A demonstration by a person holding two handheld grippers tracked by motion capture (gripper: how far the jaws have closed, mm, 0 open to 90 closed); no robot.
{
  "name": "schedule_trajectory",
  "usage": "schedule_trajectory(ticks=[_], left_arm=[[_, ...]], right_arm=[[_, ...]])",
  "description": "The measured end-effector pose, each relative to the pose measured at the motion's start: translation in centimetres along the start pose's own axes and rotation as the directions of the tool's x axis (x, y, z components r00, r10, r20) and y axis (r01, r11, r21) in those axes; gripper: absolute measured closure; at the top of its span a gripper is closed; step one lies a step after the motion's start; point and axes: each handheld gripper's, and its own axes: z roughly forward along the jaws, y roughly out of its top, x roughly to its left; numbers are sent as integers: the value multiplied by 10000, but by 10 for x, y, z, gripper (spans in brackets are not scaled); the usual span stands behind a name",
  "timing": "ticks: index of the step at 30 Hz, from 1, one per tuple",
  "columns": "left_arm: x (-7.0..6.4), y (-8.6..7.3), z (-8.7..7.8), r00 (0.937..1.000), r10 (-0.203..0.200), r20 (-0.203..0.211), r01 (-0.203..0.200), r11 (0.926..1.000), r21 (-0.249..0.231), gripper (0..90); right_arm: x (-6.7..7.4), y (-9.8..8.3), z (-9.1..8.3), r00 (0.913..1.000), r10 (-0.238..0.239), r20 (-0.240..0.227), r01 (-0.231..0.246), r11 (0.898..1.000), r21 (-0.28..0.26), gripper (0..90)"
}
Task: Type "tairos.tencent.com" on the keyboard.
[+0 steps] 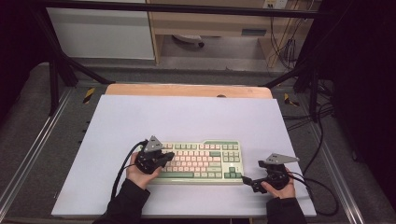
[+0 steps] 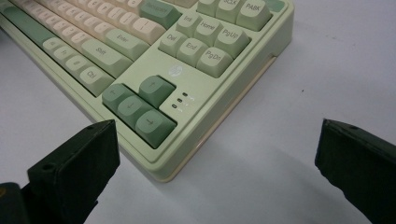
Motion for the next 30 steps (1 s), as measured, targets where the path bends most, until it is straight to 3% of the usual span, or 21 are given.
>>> schedule_trajectory(ticks=[9,30], left_arm=[[-2,0,13,10000,51,-66,-50,9998,169,899],[4,-9,16,9998,44,-194,-37,9993,384,900]], right_arm=[[0,0,0,10000,18,-14,-18,10000,46,4],[0,0,0,10000,-37,1,37,10000,74,4]])
